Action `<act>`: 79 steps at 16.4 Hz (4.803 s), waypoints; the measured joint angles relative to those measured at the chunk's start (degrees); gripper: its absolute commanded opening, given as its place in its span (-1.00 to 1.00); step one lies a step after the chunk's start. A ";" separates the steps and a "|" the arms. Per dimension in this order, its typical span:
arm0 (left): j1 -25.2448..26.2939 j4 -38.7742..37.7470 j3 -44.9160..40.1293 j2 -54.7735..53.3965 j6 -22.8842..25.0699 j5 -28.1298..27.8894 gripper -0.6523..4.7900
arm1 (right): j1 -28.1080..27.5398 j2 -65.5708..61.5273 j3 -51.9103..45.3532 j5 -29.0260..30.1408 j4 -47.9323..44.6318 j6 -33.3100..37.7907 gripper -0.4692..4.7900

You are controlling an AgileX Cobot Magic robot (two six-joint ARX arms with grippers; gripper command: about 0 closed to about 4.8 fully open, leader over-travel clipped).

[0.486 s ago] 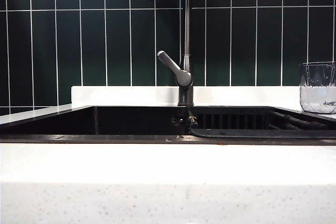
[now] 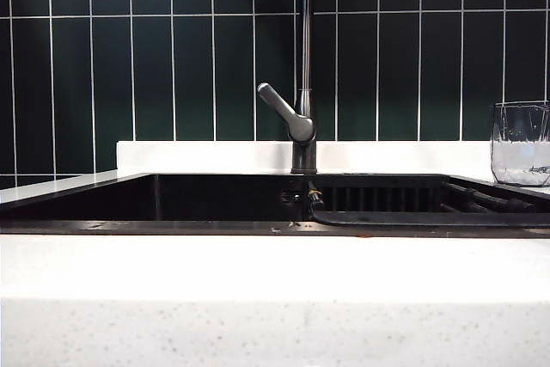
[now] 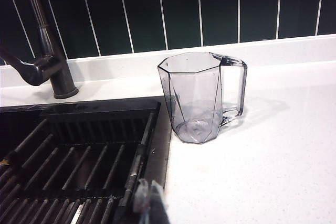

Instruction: Pick up the mug next to the sink, go to the faucet to get some water, pour the water into the sink, and finally put the mug back to its place.

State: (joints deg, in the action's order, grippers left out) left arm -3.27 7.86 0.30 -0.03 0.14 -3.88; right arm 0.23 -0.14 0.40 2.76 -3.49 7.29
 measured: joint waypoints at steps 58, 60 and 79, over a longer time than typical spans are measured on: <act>-5.01 24.55 39.50 -73.00 -2.32 51.04 -0.45 | -21.14 -102.84 40.81 24.06 -50.93 -11.91 0.42; -5.01 24.55 39.50 -72.98 -2.29 51.04 -0.45 | -21.14 -104.80 40.83 24.09 -54.38 -11.74 0.42; -5.68 24.57 39.50 -74.01 -1.64 50.12 -0.45 | -21.07 -108.72 47.56 26.86 -55.67 -9.05 -0.06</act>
State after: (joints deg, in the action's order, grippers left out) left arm -8.95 32.42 39.79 -74.04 -1.50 46.24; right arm -20.84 -108.86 47.97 29.63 -59.16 -1.76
